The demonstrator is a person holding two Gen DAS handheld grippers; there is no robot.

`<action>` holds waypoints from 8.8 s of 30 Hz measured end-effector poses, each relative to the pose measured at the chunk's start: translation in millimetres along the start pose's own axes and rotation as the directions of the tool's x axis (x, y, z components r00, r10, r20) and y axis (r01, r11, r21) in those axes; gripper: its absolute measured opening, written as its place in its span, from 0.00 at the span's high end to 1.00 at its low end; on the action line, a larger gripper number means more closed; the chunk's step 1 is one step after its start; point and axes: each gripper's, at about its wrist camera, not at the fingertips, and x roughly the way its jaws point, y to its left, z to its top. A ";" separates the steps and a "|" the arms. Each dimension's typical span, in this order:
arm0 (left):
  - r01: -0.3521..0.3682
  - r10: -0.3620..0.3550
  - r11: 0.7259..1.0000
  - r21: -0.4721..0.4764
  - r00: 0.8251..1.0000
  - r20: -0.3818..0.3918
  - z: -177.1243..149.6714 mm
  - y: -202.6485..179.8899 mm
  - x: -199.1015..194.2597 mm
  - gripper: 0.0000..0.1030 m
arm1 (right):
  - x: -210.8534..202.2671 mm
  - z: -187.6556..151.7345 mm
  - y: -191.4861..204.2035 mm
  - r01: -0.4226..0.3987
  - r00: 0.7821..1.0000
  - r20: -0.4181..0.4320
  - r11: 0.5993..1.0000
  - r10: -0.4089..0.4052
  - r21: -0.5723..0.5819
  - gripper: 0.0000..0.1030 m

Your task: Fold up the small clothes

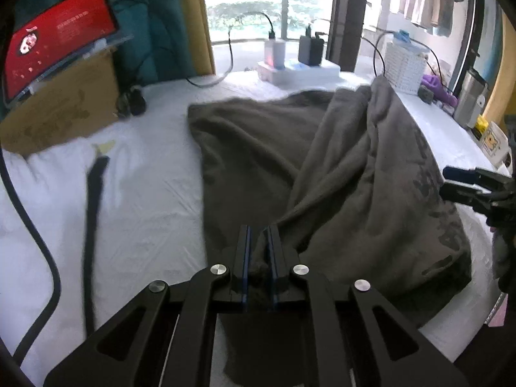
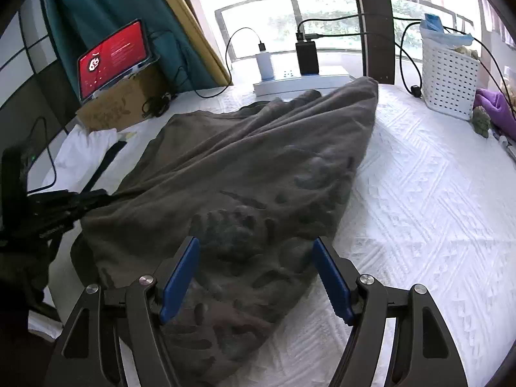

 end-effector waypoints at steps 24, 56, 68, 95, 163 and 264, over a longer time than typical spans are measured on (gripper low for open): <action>0.175 -0.120 0.846 0.504 0.983 -0.140 71.1 -106.2 87.0 0.98 | -10.9 8.2 -63.8 0.064 0.996 0.060 0.990 -0.072 0.127 0.28; 0.047 -0.066 0.901 0.431 0.997 0.030 84.5 -34.3 67.5 0.29 | 29.7 39.0 0.6 0.109 0.994 0.001 0.993 -0.109 -0.036 0.28; 0.123 -0.125 0.951 0.284 0.992 -0.009 113.8 -10.0 100.3 0.95 | 35.8 38.9 -17.7 0.129 0.992 -0.010 0.992 -0.129 0.002 0.28; 0.245 -0.244 0.968 0.046 0.969 -0.024 68.6 29.0 34.0 0.56 | 33.8 40.7 1.0 0.131 0.991 -0.008 0.991 -0.131 -0.025 0.28; 0.081 -0.050 0.952 0.295 0.993 -0.111 107.1 -82.4 120.2 0.75 | 6.0 15.3 -51.7 0.141 0.990 0.015 0.989 -0.141 0.039 0.23; 0.242 -0.221 0.955 0.175 0.967 -0.129 37.5 -26.7 36.5 0.55 | 27.3 54.8 11.0 0.163 0.986 0.033 0.984 -0.161 -0.068 0.23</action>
